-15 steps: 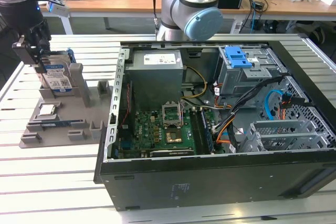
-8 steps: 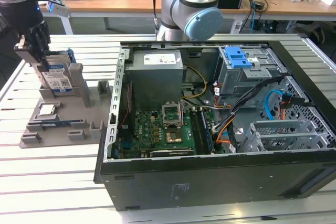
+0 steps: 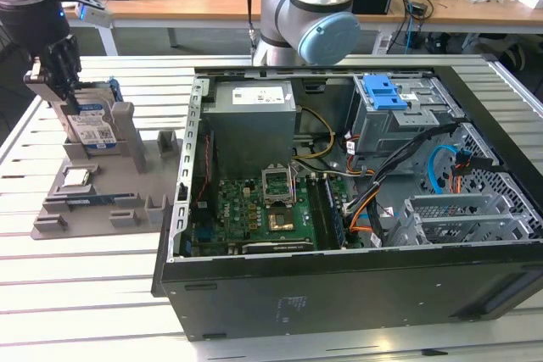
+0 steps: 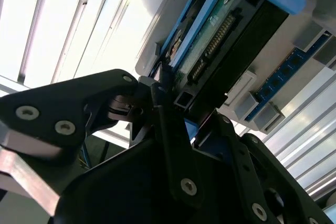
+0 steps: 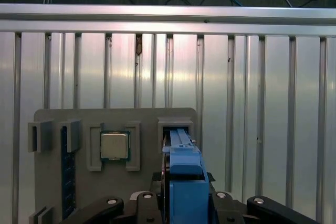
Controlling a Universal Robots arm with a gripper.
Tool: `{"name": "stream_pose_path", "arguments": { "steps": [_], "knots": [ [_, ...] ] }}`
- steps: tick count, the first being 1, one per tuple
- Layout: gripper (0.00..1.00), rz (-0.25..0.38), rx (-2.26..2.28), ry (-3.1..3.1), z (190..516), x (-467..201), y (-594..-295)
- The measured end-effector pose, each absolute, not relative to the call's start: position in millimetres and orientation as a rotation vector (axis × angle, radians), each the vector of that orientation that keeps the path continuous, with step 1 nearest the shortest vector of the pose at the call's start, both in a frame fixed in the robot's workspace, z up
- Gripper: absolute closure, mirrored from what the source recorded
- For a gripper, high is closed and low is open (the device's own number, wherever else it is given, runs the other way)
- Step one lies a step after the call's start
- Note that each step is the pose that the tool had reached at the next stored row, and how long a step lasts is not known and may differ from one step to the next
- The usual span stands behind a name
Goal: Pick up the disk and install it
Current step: 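Pick up the disk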
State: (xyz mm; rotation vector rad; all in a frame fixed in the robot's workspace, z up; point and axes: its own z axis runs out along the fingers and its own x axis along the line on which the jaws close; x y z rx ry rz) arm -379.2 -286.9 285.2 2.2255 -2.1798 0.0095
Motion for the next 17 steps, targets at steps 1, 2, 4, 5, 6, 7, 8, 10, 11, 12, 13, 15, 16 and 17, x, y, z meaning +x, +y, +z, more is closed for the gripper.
{"name": "stream_pose_path", "arguments": {
  "steps": [1,2,4,5,6,7,8,10,11,12,13,15,16,17],
  "knots": [
    [0.64,0.010,2.225,-2.180,285.2,-379.2,-286.9],
    [0.64,0.010,2.225,-2.180,285.2,-379.2,-286.8],
    [0.64,0.010,2.225,-2.180,285.2,-379.2,-286.9],
    [0.64,0.010,2.225,-2.180,285.1,-379.2,-286.9],
    [0.64,0.010,2.225,-2.180,285.1,-379.2,-286.9],
    [0.64,0.010,2.225,-2.180,285.1,-379.2,-286.9],
    [0.64,0.010,2.226,-2.180,285.0,-379.2,-286.9],
    [0.64,0.010,2.225,-2.180,285.0,-379.2,-286.8],
    [0.64,0.010,2.225,-2.180,285.0,-379.2,-286.8],
    [0.64,0.010,2.225,-2.180,285.0,-379.2,-286.9],
    [0.64,0.009,2.225,-2.180,285.0,-379.2,-286.9],
    [0.64,0.010,2.225,-2.180,284.9,-379.2,-286.8],
    [0.64,0.010,2.226,-2.180,284.9,-379.2,-286.9],
    [0.64,0.010,2.226,-2.180,285.9,-379.1,-286.8]
  ]
}}
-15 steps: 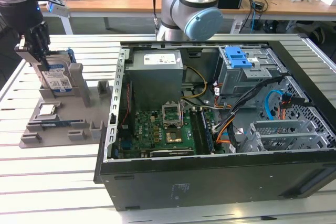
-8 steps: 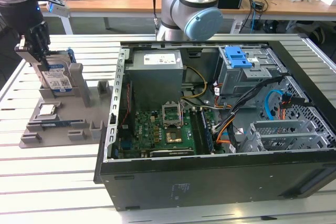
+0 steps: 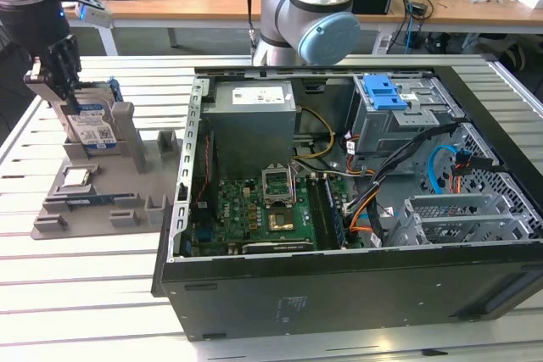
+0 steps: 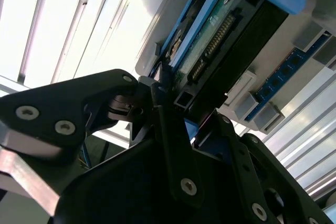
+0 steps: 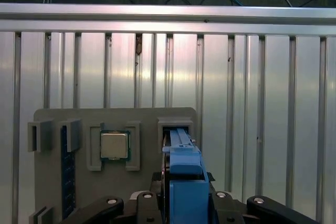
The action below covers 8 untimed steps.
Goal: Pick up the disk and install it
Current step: 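Pick up the disk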
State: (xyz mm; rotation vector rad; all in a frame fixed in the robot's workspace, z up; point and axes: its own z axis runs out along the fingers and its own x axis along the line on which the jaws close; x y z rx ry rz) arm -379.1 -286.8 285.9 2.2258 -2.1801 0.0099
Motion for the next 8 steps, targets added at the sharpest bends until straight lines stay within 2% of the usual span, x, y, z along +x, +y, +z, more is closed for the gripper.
{"name": "stream_pose_path", "arguments": {
  "steps": [8],
  "knots": [
    [0.64,0.010,2.225,-2.180,298,-379,-286]
  ]
}}
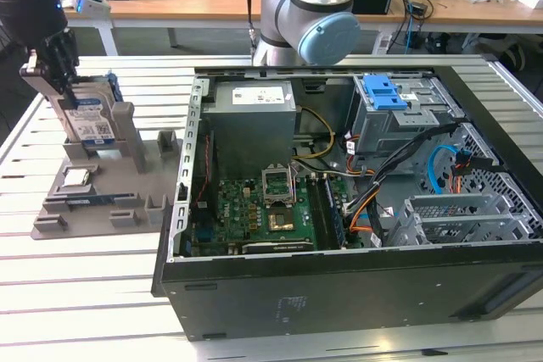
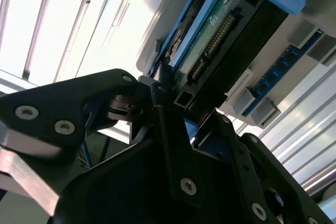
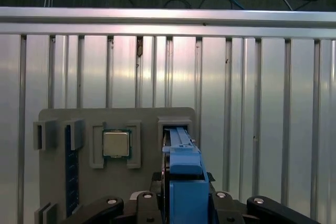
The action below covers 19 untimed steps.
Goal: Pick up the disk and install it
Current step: 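Pick up the disk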
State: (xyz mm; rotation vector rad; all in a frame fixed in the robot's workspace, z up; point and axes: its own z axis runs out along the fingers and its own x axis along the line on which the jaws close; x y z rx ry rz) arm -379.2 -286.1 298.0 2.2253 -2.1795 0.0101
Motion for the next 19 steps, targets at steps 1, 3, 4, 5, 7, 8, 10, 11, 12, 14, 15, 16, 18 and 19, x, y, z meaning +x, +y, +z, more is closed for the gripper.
{"name": "stream_pose_path", "arguments": {
  "steps": [1,3,4,5,7,8,10,11,12,14,15,16,18,19],
  "knots": [
    [0.64,0.010,2.225,-2.180,299,-379,-286],
    [0.64,0.010,2.225,-2.179,303,-379,-286],
    [0.64,0.010,2.225,-2.180,305,-379,-286],
    [0.64,0.010,2.225,-2.180,307,-379,-286],
    [0.64,0.010,2.225,-2.180,311,-379,-285],
    [0.64,0.010,2.225,-2.180,312,-379,-285],
    [0.64,0.010,2.225,-2.179,316,-379,-285],
    [0.64,0.010,2.225,-2.180,317,-379,-285],
    [0.64,0.010,2.225,-2.180,319,-379,-285],
    [0.64,0.010,2.225,-2.179,323,-379,-284],
    [0.64,0.010,2.225,-2.179,324,-379,-284],
    [0.64,0.010,2.225,-2.179,325,-379,-284],
    [0.64,0.010,2.225,-2.180,329,-379,-284],
    [0.64,0.010,2.225,-2.179,331,-379,-284]
  ]
}}
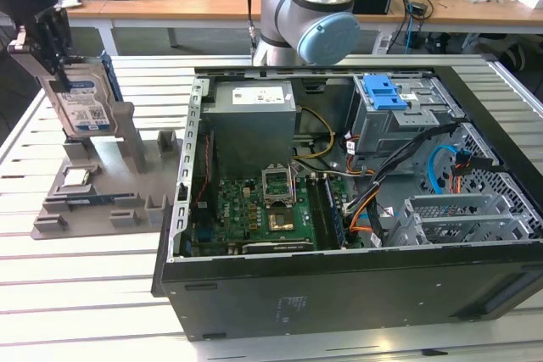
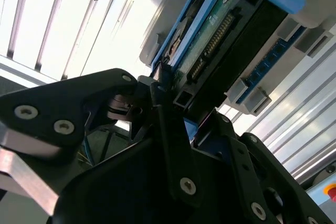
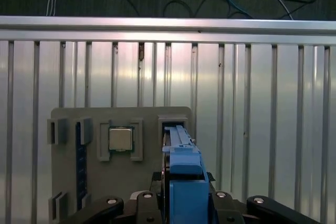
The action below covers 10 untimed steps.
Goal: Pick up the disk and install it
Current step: 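Pick up the disk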
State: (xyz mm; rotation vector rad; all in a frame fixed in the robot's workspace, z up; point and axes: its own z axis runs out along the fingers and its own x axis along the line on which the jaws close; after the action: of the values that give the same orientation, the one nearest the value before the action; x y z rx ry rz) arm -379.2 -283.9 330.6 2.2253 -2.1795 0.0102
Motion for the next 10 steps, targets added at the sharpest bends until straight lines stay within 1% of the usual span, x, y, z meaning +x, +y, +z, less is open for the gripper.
{"name": "stream_pose_path", "arguments": {
  "steps": [10],
  "knots": [
    [0.64,0.010,2.225,-2.180,353,-379,-283]
  ]
}}
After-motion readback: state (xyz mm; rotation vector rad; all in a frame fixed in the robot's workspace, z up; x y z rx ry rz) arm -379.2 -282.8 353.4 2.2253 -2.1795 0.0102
